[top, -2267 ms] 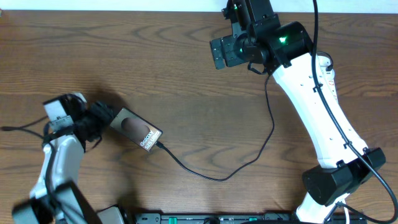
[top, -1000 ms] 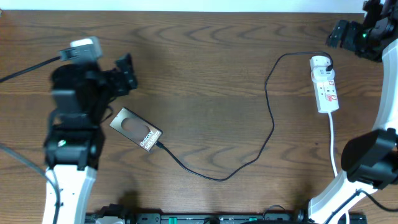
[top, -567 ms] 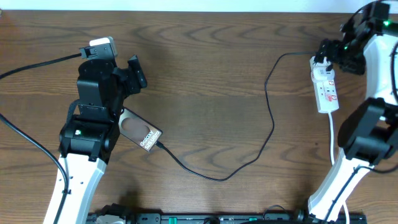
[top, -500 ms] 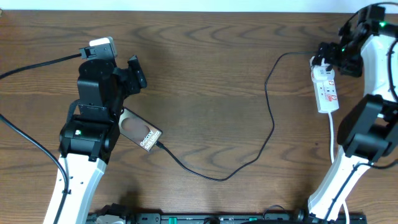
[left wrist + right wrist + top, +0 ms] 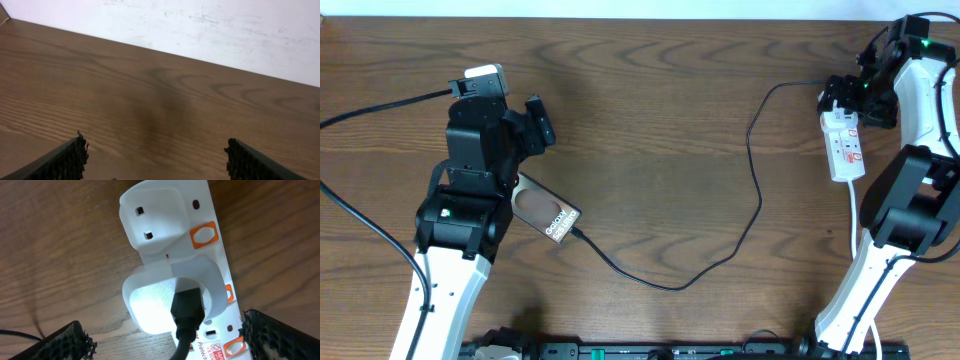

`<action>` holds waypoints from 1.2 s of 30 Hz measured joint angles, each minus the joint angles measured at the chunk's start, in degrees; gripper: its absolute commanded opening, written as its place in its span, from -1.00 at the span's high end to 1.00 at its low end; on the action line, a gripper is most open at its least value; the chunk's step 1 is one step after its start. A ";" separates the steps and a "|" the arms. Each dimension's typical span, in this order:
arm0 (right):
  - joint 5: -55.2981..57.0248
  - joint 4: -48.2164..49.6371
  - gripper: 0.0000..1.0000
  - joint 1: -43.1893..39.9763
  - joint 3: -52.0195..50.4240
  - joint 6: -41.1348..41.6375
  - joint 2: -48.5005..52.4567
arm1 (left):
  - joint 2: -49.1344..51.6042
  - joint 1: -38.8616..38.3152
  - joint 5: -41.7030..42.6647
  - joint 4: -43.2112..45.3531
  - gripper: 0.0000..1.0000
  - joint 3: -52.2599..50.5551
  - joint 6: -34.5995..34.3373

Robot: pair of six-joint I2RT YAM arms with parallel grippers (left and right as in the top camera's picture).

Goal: Plug charger to phone and switch on socket
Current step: 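Press down the orange switch next to the charger with the right gripper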

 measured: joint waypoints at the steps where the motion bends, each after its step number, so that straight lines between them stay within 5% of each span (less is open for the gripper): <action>1: -0.55 0.00 -0.99 0.00 0.00 -1.38 0.00 | 0.00 0.00 0.02 -0.11 -0.72 0.00 0.00; 36: -10.29 0.26 -0.98 -4.39 -0.66 -13.94 0.24 | 0.00 0.00 0.00 -1.62 -0.72 0.00 0.00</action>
